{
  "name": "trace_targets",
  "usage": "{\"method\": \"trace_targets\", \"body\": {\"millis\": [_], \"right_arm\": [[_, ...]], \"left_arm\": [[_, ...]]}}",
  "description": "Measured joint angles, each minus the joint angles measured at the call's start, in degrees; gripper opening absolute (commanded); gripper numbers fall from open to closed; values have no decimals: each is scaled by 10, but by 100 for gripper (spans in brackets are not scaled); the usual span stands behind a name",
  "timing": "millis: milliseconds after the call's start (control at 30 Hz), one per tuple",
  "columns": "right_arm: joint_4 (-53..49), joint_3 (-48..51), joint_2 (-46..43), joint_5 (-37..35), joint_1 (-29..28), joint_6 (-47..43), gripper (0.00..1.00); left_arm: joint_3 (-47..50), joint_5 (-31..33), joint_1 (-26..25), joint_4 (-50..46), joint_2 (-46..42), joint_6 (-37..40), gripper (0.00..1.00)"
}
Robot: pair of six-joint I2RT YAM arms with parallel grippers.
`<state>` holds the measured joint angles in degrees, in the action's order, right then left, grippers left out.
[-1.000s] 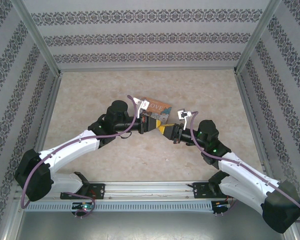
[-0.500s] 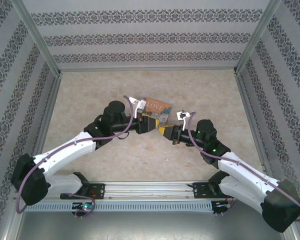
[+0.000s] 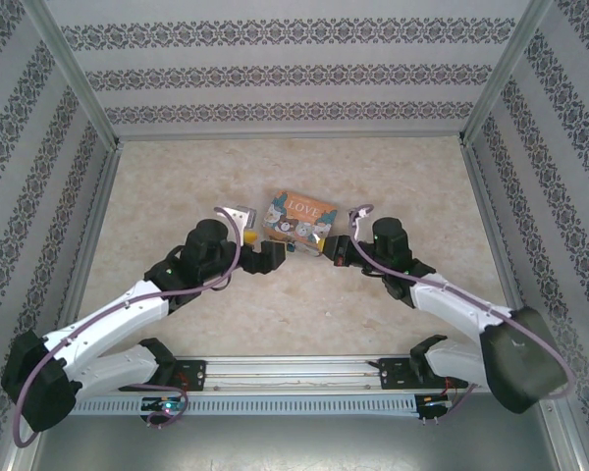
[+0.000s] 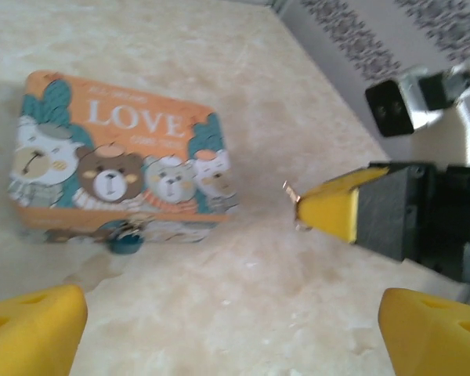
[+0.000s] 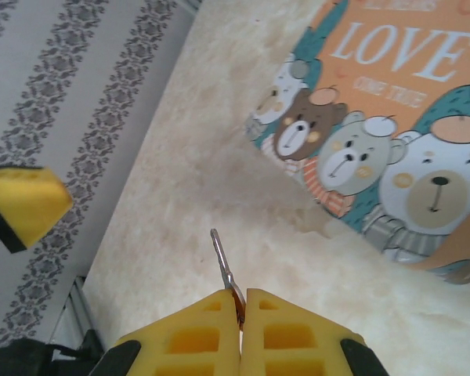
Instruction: Unlock a padlock with a key
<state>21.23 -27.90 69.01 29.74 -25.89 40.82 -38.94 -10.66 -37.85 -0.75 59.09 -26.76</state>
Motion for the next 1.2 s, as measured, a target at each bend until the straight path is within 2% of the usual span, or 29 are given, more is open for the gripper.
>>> {"method": "trace_targets", "body": {"millis": [333, 533, 833, 1200], "right_arm": [[55, -47, 129, 21, 32, 17, 0], [77, -82, 191, 32, 33, 26, 0], [85, -107, 242, 41, 47, 25, 0], [113, -100, 254, 47, 48, 23, 0]], "left_arm": [[21, 21, 7, 3, 37, 11, 99], [25, -10, 36, 20, 83, 8, 99], [26, -94, 91, 72, 158, -4, 87], [26, -136, 95, 112, 232, 11, 77]]}}
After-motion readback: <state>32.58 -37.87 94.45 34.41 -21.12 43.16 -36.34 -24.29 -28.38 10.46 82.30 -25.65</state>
